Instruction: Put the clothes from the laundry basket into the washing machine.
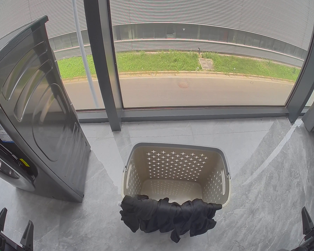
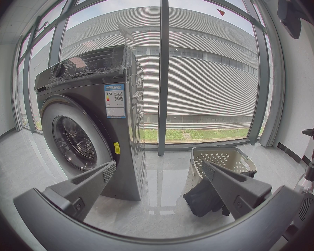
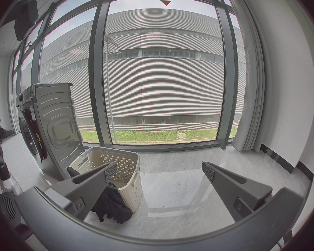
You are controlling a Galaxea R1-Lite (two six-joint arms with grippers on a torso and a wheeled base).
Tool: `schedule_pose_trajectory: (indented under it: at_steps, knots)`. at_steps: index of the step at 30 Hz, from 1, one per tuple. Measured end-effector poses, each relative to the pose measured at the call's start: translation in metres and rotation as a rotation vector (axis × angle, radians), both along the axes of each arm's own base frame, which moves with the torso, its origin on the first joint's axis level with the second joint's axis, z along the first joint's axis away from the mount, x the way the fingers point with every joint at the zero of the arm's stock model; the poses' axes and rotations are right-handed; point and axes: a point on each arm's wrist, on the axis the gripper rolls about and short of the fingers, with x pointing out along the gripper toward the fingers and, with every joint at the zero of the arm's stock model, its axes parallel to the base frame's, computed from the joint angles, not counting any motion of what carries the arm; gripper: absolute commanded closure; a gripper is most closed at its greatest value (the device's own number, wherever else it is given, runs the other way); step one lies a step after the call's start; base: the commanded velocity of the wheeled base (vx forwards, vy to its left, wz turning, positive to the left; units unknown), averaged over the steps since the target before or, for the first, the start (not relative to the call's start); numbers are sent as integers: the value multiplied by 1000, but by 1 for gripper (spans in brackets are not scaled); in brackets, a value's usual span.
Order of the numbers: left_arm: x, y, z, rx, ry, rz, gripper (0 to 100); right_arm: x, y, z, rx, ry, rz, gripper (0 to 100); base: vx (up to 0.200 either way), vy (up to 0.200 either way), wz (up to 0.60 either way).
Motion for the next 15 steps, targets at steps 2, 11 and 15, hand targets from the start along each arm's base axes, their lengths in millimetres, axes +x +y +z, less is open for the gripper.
schedule_pose_trajectory:
  at_steps: [2,11,15]
  knots:
    - [0,0,0,0,0,0,0,0,0,0,0,0,0,0,0,0,0]
    - [0,0,0,-1,0,-1,0,0,0,0,0,0,0,0,44,0,0]
    - [0,0,0,-1,0,-2,0,0,0,0,0,0,0,0,200,0,0]
